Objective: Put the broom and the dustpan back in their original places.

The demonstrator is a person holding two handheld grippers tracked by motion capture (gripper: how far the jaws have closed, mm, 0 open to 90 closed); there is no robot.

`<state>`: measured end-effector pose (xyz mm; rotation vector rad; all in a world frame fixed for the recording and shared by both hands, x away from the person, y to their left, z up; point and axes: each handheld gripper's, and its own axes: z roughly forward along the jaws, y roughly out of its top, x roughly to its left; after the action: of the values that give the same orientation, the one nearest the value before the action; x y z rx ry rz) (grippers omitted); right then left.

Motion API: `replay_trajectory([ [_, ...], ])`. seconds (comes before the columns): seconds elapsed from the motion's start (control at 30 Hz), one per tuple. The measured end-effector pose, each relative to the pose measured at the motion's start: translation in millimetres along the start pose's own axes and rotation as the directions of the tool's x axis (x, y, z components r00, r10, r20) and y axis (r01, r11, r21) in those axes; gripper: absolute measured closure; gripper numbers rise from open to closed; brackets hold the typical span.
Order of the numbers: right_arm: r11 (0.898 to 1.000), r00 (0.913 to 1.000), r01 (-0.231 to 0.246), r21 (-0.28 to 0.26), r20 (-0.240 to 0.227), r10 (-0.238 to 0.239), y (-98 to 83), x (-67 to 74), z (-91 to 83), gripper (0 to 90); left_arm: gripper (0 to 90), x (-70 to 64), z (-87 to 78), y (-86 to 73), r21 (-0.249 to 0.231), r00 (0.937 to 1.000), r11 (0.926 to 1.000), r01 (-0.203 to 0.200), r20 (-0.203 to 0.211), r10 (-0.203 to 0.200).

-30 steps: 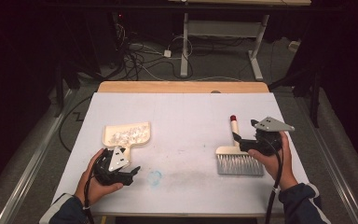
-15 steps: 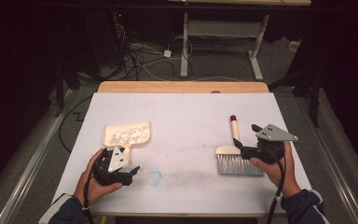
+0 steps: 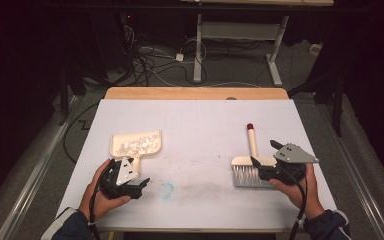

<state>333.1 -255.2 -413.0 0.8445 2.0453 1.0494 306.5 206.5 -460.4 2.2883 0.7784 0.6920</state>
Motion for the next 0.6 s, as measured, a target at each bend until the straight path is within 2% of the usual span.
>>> replay_trajectory([
  [0.3,1.000,1.0000,-0.005,0.023,-0.006,0.005,-14.3,2.0,-5.1,20.3,18.1,-1.4,0.8,0.0,0.003,1.0000,1.0000,-0.006,0.005,0.006],
  [0.37,1.000,0.9996,-0.002,0.020,-0.027,0.002,-17.8,1.7,-6.7,20.2,18.1,-1.8,0.9,0.1,0.003,1.0000,1.0000,-0.007,0.004,0.007],
  [0.53,1.000,0.9993,-0.002,0.015,-0.038,0.003,-28.1,1.9,-10.0,19.9,18.1,-2.2,1.5,0.2,0.004,0.9999,1.0000,-0.006,0.009,0.006],
  [0.6,1.000,0.9995,0.020,0.015,-0.026,-0.020,-32.5,2.7,-11.9,19.9,18.1,-2.6,1.5,0.5,0.003,0.9999,1.0000,-0.006,0.010,0.006],
])
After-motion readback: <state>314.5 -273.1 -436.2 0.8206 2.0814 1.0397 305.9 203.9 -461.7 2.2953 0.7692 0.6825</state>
